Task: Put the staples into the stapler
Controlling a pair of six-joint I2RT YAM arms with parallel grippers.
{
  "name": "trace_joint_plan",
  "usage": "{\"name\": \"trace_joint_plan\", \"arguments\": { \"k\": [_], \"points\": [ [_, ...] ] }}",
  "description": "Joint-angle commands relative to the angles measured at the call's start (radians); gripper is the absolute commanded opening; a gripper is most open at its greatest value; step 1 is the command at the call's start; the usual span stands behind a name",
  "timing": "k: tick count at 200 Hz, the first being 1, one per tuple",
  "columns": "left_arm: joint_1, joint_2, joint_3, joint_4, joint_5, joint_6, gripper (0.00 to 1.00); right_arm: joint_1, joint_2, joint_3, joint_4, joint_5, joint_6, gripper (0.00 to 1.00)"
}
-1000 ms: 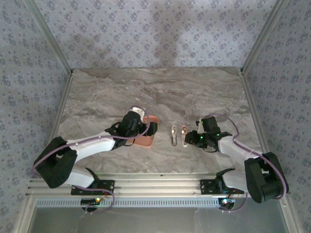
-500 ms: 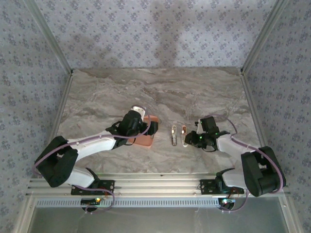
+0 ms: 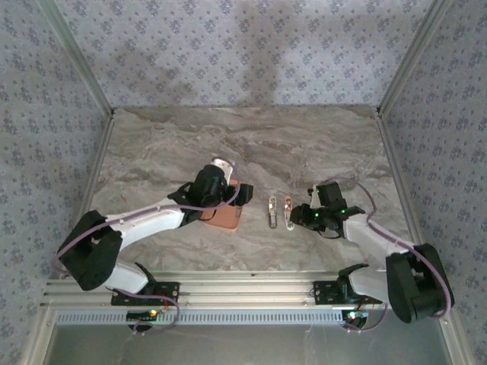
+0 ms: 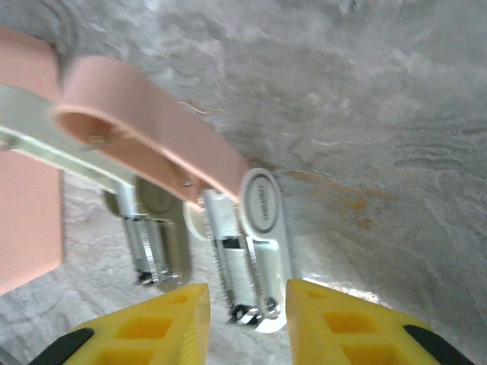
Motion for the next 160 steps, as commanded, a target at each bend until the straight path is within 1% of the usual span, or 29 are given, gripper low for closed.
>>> {"name": "trace_joint_plan", "arguments": {
  "k": [1,23,34,47,70,88,106,126,145,160],
  "points": [
    [-0.004,0.032,0.096,-0.054,0.082,0.069,0.89,-0.017,-0.072,0.028,-0.086,-0.013,0.013,0.34],
    [-0.004,0.080,0.185,-0.091,0.159,0.098,0.87,-0.027,-0.117,0.026,-0.109,-0.034,0.043,0.35],
    [-0.004,0.116,0.245,-0.135,0.196,0.115,0.86,-0.028,-0.134,0.021,-0.109,-0.047,0.053,0.37],
    [-0.003,0.164,0.323,-0.195,0.247,0.140,0.85,-0.027,-0.150,0.009,-0.106,-0.062,0.102,0.38],
    [-0.005,0.261,0.468,-0.320,0.372,0.189,0.76,-0.025,-0.180,-0.035,-0.073,-0.082,0.164,0.38],
    [-0.014,0.342,0.580,-0.425,0.437,0.225,0.71,-0.026,-0.208,-0.067,-0.065,-0.085,0.202,0.38],
    [-0.028,0.406,0.665,-0.506,0.452,0.263,0.71,-0.025,-0.225,-0.095,-0.056,-0.092,0.232,0.38],
    [-0.036,0.472,0.760,-0.591,0.461,0.276,0.69,-0.025,-0.233,-0.122,-0.036,-0.105,0.257,0.36],
    [-0.041,0.538,0.849,-0.671,0.482,0.284,0.63,-0.024,-0.230,-0.149,-0.001,-0.122,0.286,0.36],
    [-0.050,0.581,0.913,-0.726,0.483,0.298,0.60,-0.023,-0.230,-0.172,0.034,-0.130,0.312,0.36]
  ]
}}
